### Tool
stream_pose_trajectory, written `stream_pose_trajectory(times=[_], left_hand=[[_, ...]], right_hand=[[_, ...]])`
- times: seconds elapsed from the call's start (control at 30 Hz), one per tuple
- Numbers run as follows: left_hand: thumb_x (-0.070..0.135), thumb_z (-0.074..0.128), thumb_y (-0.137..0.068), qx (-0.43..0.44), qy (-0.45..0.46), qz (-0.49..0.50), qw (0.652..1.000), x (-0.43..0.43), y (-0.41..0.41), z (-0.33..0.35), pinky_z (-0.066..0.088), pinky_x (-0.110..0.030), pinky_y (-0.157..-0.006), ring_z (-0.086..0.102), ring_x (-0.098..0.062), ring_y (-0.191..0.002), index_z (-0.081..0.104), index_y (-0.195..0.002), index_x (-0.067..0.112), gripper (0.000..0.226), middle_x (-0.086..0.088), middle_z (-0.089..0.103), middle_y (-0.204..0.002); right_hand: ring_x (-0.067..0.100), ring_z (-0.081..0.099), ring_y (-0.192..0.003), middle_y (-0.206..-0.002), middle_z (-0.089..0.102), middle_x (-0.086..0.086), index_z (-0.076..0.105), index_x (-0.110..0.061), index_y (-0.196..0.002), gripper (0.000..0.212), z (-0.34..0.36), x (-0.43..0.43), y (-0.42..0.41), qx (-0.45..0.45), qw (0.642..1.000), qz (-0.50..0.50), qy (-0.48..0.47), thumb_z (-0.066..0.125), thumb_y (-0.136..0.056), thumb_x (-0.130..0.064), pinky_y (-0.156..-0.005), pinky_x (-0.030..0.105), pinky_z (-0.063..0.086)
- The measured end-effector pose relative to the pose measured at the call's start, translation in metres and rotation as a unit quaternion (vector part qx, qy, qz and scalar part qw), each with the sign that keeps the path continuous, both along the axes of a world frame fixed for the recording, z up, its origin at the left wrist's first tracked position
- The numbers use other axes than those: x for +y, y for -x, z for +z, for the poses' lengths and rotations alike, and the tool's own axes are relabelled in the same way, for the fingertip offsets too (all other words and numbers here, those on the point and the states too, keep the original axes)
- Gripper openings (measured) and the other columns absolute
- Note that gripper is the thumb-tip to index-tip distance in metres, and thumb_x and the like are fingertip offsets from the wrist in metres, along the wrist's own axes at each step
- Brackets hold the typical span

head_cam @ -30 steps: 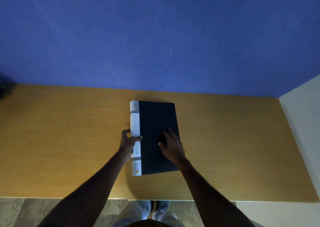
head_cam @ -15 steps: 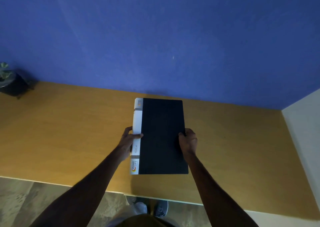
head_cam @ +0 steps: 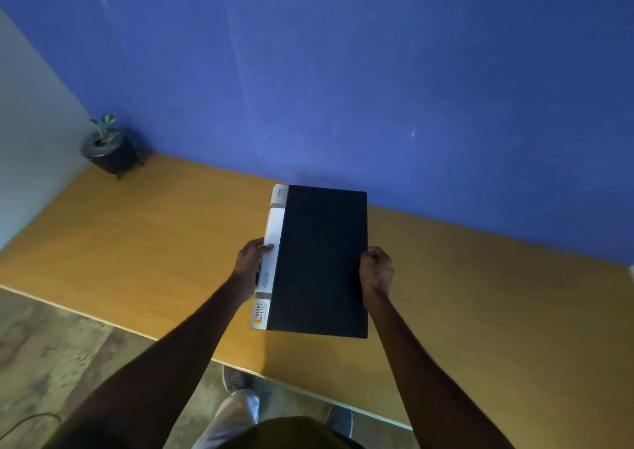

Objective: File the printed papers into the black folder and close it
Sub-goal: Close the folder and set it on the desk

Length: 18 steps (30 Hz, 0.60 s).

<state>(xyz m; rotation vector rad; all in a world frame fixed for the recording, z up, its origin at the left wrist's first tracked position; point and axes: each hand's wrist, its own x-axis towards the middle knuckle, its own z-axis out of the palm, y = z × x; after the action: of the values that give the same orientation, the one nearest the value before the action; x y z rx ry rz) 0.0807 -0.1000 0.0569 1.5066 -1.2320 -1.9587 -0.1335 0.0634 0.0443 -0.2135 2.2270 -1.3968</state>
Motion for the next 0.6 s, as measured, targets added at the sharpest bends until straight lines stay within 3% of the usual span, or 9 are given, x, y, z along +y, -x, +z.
stream_pose_trajectory(times=[0.1, 0.3, 0.43, 0.6], left_hand=[[0.025, 0.064, -0.097, 0.001, 0.003, -0.001, 1.0, -0.033, -0.021, 0.001, 0.057, -0.046, -0.086, 0.069, -0.038, -0.112, 0.068, -0.125, 0.025, 0.028, -0.01, 0.074, -0.123], [0.023, 0.063, -0.096, -0.02, 0.011, -0.021, 1.0, -0.12, -0.064, -0.012, 0.057, -0.045, -0.087, 0.068, -0.039, -0.114, 0.067, -0.135, 0.019, 0.04, -0.012, 0.073, -0.125], [0.018, 0.066, -0.095, -0.031, -0.001, -0.016, 0.999, -0.182, -0.09, -0.026, 0.057, -0.042, -0.085, 0.068, -0.038, -0.114, 0.069, -0.134, 0.019, 0.039, -0.011, 0.074, -0.124], [0.015, 0.067, -0.098, -0.043, -0.006, -0.024, 0.999, -0.245, -0.119, -0.045, 0.058, -0.051, -0.1, 0.068, -0.039, -0.117, 0.067, -0.138, 0.016, 0.04, -0.015, 0.072, -0.129]], right_hand=[[0.022, 0.063, -0.077, -0.09, 0.073, 0.008, 0.071, -0.005, -0.094, 0.018, -0.006, -0.035, -0.018, 0.004, 1.0, 0.009, 0.005, 0.055, -0.099, -0.011, -0.063, 0.028, 0.045], [0.019, 0.059, -0.073, -0.088, 0.069, 0.006, 0.069, -0.008, -0.102, 0.012, -0.016, -0.112, -0.058, -0.046, 0.999, -0.014, -0.02, 0.06, -0.096, -0.013, -0.059, 0.028, 0.043], [0.025, 0.063, -0.08, -0.089, 0.07, 0.007, 0.07, -0.008, -0.107, 0.016, -0.03, -0.163, -0.089, -0.065, 0.997, -0.024, -0.025, 0.065, -0.093, -0.015, -0.066, 0.033, 0.048], [0.03, 0.067, -0.088, -0.094, 0.072, 0.009, 0.071, -0.008, -0.107, 0.016, -0.038, -0.216, -0.12, -0.084, 0.995, -0.033, -0.04, 0.064, -0.093, -0.014, -0.067, 0.033, 0.049]])
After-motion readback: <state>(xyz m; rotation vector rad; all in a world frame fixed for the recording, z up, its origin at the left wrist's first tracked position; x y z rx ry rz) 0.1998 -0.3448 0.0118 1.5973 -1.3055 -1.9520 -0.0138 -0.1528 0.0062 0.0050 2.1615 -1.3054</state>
